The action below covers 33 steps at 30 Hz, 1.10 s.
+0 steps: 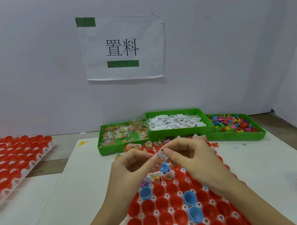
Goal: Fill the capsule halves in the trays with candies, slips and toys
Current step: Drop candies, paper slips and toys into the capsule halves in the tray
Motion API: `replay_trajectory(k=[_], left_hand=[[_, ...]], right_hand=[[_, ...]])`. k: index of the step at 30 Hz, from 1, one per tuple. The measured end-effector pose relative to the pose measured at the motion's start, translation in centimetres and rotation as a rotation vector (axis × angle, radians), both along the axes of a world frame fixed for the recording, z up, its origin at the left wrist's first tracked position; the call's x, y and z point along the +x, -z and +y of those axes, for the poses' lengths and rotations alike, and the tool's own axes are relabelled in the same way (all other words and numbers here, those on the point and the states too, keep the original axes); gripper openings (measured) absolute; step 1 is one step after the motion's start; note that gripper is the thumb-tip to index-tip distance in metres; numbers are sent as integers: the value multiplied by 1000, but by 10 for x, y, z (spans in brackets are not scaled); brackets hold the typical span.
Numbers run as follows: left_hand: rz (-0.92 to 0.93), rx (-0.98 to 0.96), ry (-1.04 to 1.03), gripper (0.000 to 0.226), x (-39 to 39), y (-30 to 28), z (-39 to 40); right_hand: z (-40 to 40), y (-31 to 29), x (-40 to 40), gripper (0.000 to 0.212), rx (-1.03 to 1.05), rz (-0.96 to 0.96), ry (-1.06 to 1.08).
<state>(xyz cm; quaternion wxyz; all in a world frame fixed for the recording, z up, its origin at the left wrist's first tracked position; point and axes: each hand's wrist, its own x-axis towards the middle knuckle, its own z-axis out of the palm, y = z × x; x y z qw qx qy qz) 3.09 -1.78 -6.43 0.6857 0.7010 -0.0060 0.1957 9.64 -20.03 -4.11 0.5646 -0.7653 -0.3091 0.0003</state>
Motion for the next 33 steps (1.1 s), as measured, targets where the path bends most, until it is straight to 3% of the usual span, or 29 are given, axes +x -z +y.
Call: replay_trajectory(k=[4, 9, 18, 26, 33], left_hand=[[-70, 128, 45, 9, 0, 0, 1], [-187, 358, 49, 22, -2, 2, 3], [-174, 356, 28, 23, -3, 4, 0], [-76, 198, 107, 23, -2, 4, 0], [-39, 264, 175, 11, -2, 2, 0]], right_hand=[[-4, 1, -4, 11, -66, -89, 67], [-8, 5, -13, 9, -221, -252, 83], [-15, 4, -17, 9, -201, -182, -4], [-15, 5, -20, 29, -228, -195, -6], [-25, -16, -7, 15, -309, -155, -93]])
